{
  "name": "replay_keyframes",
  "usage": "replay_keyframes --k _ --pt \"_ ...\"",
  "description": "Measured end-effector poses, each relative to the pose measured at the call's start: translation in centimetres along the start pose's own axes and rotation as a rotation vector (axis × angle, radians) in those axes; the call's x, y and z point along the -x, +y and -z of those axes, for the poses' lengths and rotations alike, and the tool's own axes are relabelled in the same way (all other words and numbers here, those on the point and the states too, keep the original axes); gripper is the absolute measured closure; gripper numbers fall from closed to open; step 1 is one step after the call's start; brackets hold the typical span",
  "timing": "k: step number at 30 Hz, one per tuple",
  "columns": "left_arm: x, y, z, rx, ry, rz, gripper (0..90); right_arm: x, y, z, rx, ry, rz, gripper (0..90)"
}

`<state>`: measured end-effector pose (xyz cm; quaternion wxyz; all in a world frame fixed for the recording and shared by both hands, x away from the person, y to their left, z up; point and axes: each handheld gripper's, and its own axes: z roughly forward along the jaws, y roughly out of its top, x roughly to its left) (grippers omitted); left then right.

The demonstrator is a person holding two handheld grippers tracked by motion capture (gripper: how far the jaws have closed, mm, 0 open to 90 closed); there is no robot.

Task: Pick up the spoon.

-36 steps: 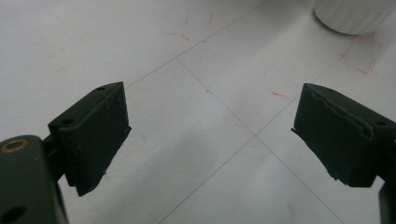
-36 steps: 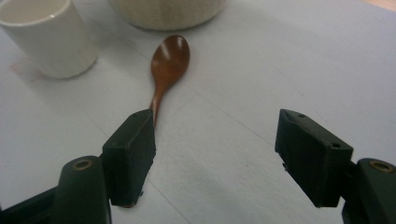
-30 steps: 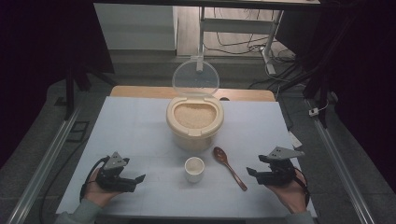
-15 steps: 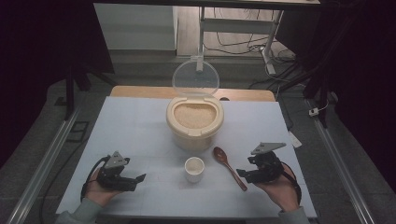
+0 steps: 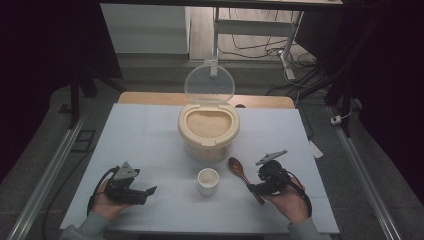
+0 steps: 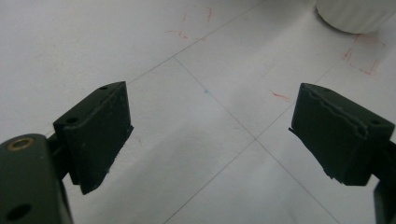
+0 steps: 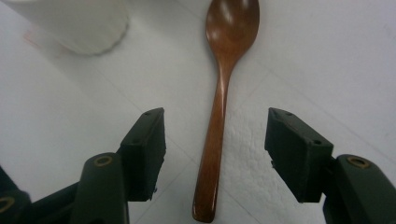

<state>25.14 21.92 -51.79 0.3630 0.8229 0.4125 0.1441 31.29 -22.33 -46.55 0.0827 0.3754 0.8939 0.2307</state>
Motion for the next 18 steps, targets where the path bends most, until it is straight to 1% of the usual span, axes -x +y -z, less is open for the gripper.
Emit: replay_keyframes --k 1,2,4,9,10,12,14,15,18 --pt "0.0 0.0 0.0 0.0 0.0 -0.001 11.8 0.0 0.0 0.0 0.0 0.0 0.0 39.2" --pt "0.0 0.0 0.0 -0.001 0.0 -0.002 11.8 0.0 -0.1 -0.5 -0.026 -0.001 -0.001 40.7" --pt "0.0 0.0 0.0 -0.002 0.0 -0.001 11.9 0.0 -0.2 -0.7 -0.036 0.001 0.005 41.3" --pt "0.0 -0.1 0.0 -0.004 0.001 0.0 12.0 -0.2 -0.3 -1.8 -0.086 -0.017 0.014 43.8" --pt "0.0 -0.1 -0.1 -0.004 0.002 -0.001 12.0 -0.2 -0.4 -2.0 -0.089 -0.016 0.013 44.6" --pt "0.0 -0.1 -0.1 -0.007 0.002 -0.003 12.0 -0.3 -0.3 -2.3 -0.104 -0.027 0.018 46.5" --pt "0.0 -0.1 -0.1 -0.01 0.001 -0.006 12.0 -0.4 -0.3 -2.5 -0.107 -0.036 0.022 49.0" --pt "0.0 -0.1 -0.1 -0.011 0.001 -0.006 12.0 -0.4 -0.3 -2.7 -0.107 -0.039 0.023 52.0" --pt "0.0 -0.1 -0.1 -0.014 0.002 -0.009 12.0 -0.5 -0.3 -2.9 -0.117 -0.042 0.026 53.7"
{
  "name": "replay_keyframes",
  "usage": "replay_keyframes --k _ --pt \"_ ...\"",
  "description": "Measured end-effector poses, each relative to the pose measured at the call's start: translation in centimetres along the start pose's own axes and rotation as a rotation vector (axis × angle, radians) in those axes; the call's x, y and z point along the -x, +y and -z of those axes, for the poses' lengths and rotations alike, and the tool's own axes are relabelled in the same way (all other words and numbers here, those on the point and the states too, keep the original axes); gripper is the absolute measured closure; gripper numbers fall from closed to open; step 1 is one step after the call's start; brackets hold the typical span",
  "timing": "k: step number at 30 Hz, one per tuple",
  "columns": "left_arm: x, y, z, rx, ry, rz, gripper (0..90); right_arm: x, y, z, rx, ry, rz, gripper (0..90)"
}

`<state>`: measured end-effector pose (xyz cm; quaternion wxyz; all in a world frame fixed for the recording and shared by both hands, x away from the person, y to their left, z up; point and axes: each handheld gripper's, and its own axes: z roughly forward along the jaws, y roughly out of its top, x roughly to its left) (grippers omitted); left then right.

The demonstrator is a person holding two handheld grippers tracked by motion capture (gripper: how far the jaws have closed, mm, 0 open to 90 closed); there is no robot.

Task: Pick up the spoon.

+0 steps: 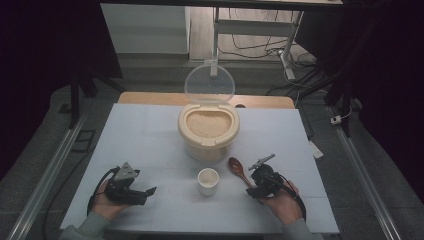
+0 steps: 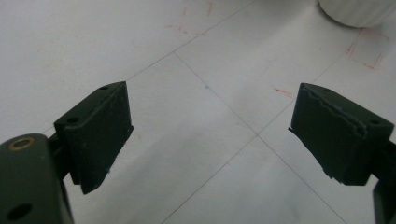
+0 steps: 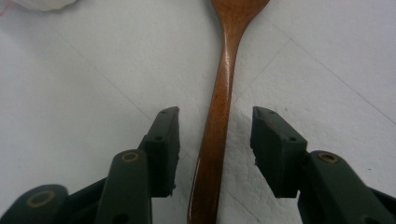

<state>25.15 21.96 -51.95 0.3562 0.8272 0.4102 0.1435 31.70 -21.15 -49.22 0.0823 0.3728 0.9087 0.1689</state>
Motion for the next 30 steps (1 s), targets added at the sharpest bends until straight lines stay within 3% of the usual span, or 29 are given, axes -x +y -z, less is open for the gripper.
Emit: replay_keyframes --k 10,16,19,23,30 --pt "0.0 0.0 0.0 -0.004 0.001 -0.004 12.1 -0.4 0.6 -0.8 -0.02 -0.03 0.008 65.5" --pt "0.1 0.0 -0.1 -0.006 0.001 -0.006 12.1 -0.1 1.1 -1.0 -0.046 -0.025 -0.045 76.4" --pt "0.1 0.0 0.0 -0.005 0.003 -0.006 12.2 0.2 1.4 -1.0 -0.071 -0.018 -0.064 78.2" --pt "0.0 -0.1 -0.1 -0.007 0.003 -0.004 12.2 -0.1 1.6 -1.0 -0.083 -0.037 -0.04 79.5" --pt "0.0 -0.1 0.0 -0.007 0.006 -0.002 12.2 0.1 1.5 -0.9 -0.066 -0.026 -0.029 79.7"
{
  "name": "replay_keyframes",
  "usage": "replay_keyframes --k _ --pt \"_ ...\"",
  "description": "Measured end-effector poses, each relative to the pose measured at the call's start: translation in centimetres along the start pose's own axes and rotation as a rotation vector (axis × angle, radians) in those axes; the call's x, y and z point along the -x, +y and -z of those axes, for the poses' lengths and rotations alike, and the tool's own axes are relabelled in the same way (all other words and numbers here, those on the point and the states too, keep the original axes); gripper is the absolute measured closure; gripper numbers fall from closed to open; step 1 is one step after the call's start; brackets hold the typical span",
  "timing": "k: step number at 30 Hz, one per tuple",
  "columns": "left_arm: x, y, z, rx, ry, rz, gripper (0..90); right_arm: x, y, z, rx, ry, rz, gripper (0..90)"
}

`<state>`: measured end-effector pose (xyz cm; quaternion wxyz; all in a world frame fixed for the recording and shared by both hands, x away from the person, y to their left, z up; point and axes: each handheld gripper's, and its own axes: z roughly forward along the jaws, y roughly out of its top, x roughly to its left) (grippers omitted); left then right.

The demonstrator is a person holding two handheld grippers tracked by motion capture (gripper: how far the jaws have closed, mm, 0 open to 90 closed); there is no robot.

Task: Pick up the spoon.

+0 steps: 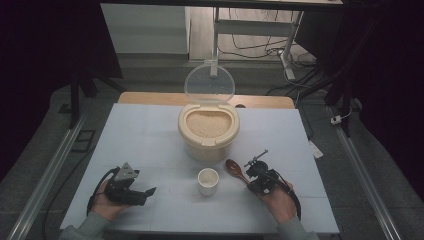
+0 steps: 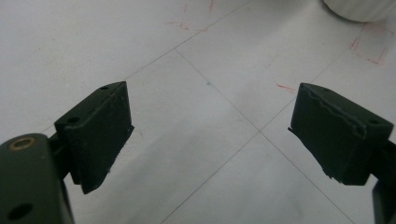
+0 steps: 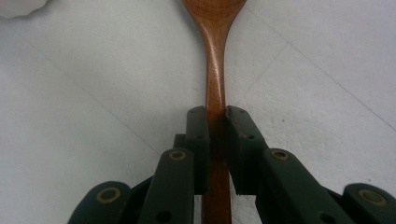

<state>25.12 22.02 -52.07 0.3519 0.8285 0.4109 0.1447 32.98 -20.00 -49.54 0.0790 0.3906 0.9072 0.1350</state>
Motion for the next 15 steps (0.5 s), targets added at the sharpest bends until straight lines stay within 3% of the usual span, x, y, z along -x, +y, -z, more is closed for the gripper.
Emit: replay_keyframes --k 3,15 --pt "-0.1 0.0 0.0 -0.002 0.0 -0.001 12.2 0.2 -0.1 0.2 0.01 0.002 0.002 79.7" --pt "-0.1 0.0 0.0 -0.003 0.003 -0.003 12.3 1.6 -1.2 2.7 0.124 0.111 -0.009 79.8"
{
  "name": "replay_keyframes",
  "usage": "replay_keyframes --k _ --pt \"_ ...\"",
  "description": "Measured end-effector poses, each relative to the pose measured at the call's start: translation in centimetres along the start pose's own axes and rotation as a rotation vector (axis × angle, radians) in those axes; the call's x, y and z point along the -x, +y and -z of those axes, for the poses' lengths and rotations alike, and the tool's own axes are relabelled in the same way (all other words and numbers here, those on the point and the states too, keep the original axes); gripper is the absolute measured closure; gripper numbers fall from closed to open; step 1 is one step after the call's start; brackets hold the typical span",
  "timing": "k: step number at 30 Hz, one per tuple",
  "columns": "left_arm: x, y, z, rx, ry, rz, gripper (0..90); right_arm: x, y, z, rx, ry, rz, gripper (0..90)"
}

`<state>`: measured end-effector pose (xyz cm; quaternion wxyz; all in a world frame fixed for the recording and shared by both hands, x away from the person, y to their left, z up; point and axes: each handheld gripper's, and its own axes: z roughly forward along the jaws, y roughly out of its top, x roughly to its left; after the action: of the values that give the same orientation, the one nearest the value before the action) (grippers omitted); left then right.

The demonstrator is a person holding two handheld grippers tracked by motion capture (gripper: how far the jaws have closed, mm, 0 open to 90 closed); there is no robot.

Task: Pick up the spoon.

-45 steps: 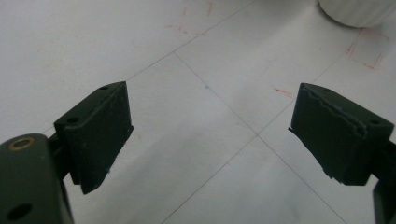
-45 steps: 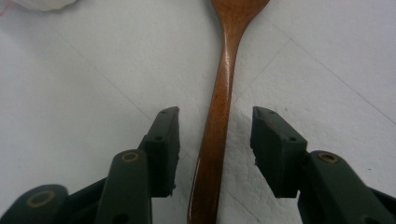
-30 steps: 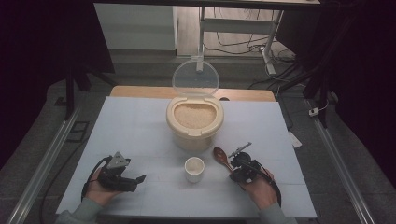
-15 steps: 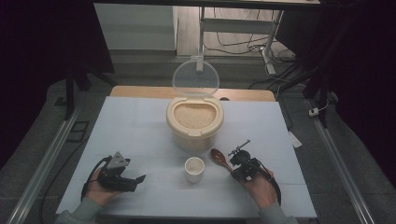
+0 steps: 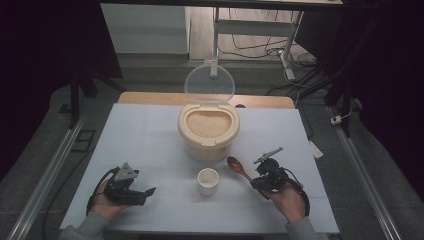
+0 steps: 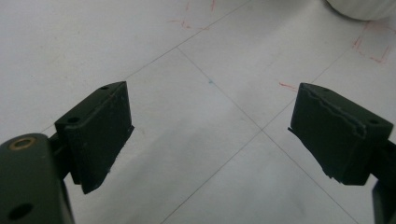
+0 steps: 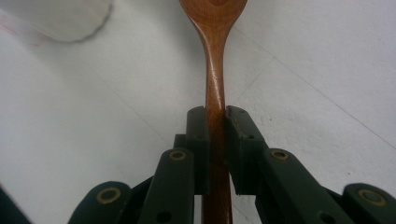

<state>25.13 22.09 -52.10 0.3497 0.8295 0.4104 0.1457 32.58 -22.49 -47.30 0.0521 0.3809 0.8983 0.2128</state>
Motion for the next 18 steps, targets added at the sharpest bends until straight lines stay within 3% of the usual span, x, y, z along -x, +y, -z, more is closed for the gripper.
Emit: replay_keyframes --k 6,18 --pt "0.0 0.0 0.0 0.0 0.001 -0.001 12.3 0.2 -0.4 1.6 0.064 0.064 0.024 79.8" --pt "0.0 0.0 0.0 0.0 0.0 0.001 12.3 -0.5 -0.2 3.7 0.153 0.128 0.093 79.7"
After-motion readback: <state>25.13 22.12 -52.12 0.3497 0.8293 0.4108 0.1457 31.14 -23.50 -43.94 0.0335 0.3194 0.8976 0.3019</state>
